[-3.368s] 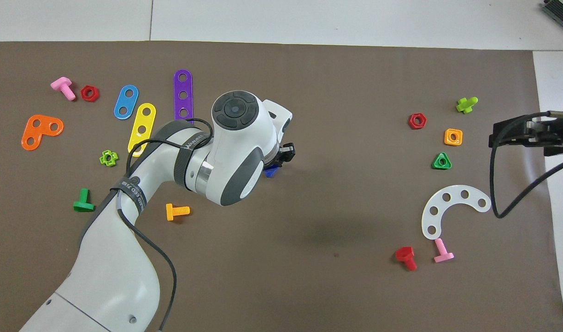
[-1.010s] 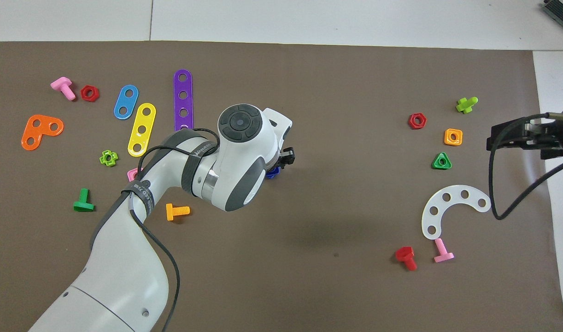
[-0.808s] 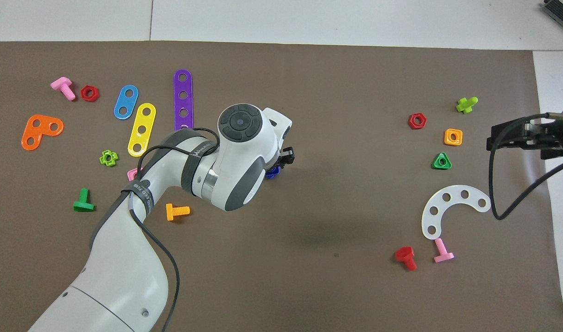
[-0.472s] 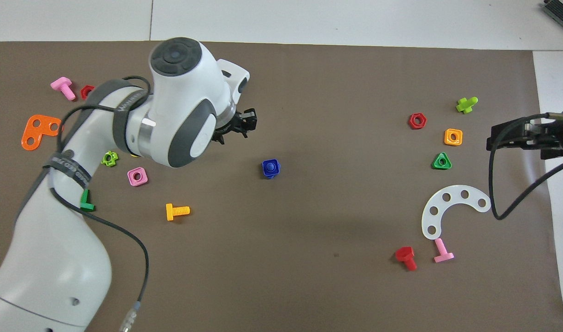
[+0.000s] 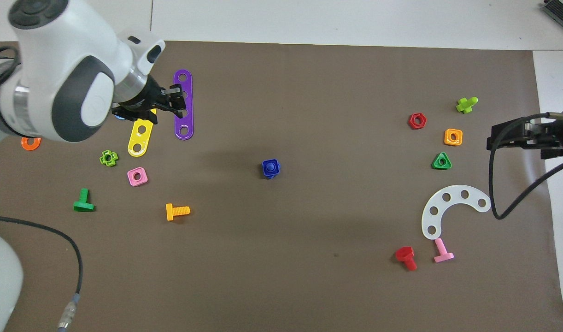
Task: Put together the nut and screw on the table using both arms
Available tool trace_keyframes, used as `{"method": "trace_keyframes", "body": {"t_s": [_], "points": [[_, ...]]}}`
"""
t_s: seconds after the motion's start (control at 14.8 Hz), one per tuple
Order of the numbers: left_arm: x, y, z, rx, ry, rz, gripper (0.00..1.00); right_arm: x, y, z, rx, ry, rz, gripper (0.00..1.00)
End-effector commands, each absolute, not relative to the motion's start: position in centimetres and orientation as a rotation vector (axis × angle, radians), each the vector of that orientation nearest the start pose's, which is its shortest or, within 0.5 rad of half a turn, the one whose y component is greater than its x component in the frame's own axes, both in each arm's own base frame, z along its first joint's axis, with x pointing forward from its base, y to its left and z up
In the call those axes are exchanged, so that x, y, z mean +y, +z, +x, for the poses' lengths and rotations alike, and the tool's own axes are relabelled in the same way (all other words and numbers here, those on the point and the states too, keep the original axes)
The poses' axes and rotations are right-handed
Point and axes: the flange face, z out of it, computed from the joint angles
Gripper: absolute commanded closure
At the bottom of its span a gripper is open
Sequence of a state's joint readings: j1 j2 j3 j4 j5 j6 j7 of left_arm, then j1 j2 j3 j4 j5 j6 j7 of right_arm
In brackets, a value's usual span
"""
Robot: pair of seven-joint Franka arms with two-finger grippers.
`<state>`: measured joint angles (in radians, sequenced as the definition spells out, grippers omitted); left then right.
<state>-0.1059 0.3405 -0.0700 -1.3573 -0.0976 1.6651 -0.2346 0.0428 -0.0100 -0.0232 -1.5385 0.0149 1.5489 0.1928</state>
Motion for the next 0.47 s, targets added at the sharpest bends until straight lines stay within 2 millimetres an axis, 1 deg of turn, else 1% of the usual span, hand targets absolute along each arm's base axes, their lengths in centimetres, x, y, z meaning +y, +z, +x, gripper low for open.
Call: {"method": "trace_keyframes", "body": {"t_s": [0.0, 0.07, 0.13, 0.2, 0.27, 0.34, 0.4], "points": [[-7.8, 54.1, 62.8, 0.021, 0.167, -3.229, 0.41, 1.2, 64.2, 54.8, 0.239, -0.031, -3.096, 0.00], [-6.5, 54.9, 62.1, 0.026, 0.158, -3.222, 0.41, 1.2, 64.1, 54.7, 0.237, -0.026, -3.097, 0.00], [-5.5, 55.5, 61.2, 0.034, 0.142, -3.180, 0.41, 1.2, 64.1, 54.7, 0.237, -0.026, -3.097, 0.00], [-5.1, 56.1, 60.4, 0.045, 0.130, -3.138, 0.40, 1.2, 64.2, 54.7, 0.237, -0.028, -3.097, 0.00], [-4.8, 56.9, 59.6, 0.041, 0.114, -3.128, 0.35, 1.2, 64.2, 54.7, 0.237, -0.028, -3.097, 0.00], [-4.6, 58.0, 58.9, 0.034, 0.090, -3.129, 0.27, 1.2, 64.1, 54.7, 0.237, -0.026, -3.097, 0.00], [-3.7, 59.1, 58.5, 0.008, 0.061, -3.130, 0.15, 1.2, 64.1, 54.7, 0.237, -0.028, -3.096, 0.00]]}}
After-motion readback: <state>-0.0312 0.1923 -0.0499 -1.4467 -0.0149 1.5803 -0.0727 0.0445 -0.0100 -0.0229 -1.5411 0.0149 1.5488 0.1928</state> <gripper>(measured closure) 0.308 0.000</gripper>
